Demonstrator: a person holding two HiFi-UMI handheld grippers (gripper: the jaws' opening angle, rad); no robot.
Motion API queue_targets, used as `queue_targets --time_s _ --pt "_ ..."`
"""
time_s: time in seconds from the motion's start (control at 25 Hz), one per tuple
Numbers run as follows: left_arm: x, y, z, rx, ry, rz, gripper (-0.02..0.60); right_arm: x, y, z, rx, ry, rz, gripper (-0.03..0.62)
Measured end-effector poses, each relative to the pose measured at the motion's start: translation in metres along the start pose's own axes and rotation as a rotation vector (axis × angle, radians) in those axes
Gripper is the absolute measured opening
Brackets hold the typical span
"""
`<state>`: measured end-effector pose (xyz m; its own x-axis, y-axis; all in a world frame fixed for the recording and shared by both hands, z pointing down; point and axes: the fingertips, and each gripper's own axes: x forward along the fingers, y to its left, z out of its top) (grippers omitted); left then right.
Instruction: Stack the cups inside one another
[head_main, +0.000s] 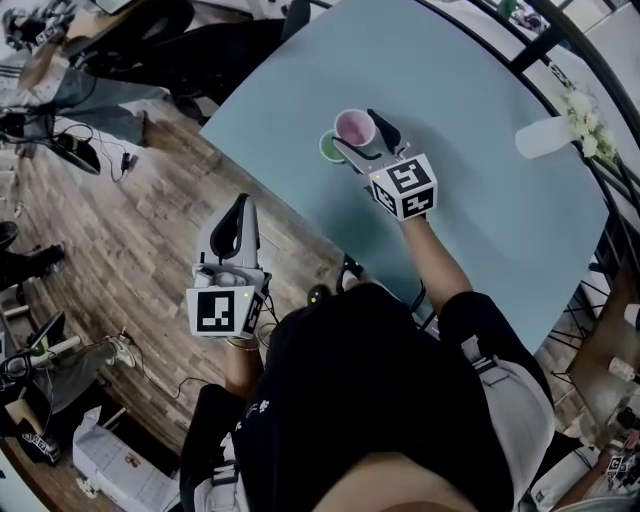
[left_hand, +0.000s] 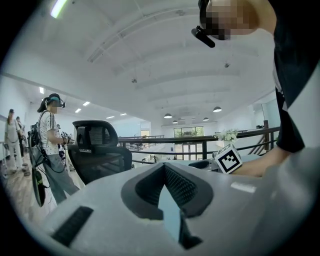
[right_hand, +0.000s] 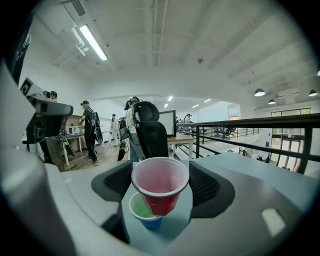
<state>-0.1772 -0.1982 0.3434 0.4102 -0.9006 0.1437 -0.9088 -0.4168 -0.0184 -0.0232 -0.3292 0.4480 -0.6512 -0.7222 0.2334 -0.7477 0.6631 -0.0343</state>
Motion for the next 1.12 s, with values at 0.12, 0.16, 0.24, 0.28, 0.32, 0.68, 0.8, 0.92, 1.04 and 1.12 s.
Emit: queue_targets --time_s 0.12,0.16,0.24,0.28,0.32,0.68,0.8,0.92,1.04,1.12 --pt "-0.005 0.004 -0.002 -0.003 0.026 0.027 -0.008 0.004 0.007 -0.002 0.0 0.004 0.017 0.353" --pt "-0.006 0.005 -0.004 -0.005 0.033 0.034 -0.008 0.005 0.008 -0.003 0.0 0.008 0.021 0.353" --pt "-0.008 0.006 -0.005 -0.007 0.037 0.041 -0.008 0.007 0.01 -0.006 0.001 0.016 0.027 0.353" --pt "-0.008 0.007 -0.006 -0.007 0.037 0.042 -0.008 0.008 0.011 -0.008 0.002 0.019 0.03 0.353" --pt "-0.009 0.008 -0.006 -0.006 0.038 0.043 -0.008 0.009 0.013 -0.01 0.003 0.023 0.033 0.353" --pt "-0.012 0.015 -0.005 -0.003 0.018 0.05 -0.008 0.02 0.022 -0.028 0.005 0.069 0.052 0.353" --pt "-0.013 0.016 -0.007 -0.005 0.021 0.058 -0.008 0.022 0.024 -0.036 0.007 0.088 0.059 0.354" --pt "-0.013 0.017 -0.008 -0.004 0.023 0.063 -0.008 0.025 0.024 -0.043 0.007 0.103 0.065 0.354" --pt "-0.013 0.017 -0.007 -0.004 0.025 0.071 -0.008 0.027 0.024 -0.049 0.006 0.118 0.07 0.354" --pt "-0.013 0.017 -0.008 -0.004 0.027 0.076 -0.008 0.028 0.024 -0.053 0.006 0.128 0.072 0.355"
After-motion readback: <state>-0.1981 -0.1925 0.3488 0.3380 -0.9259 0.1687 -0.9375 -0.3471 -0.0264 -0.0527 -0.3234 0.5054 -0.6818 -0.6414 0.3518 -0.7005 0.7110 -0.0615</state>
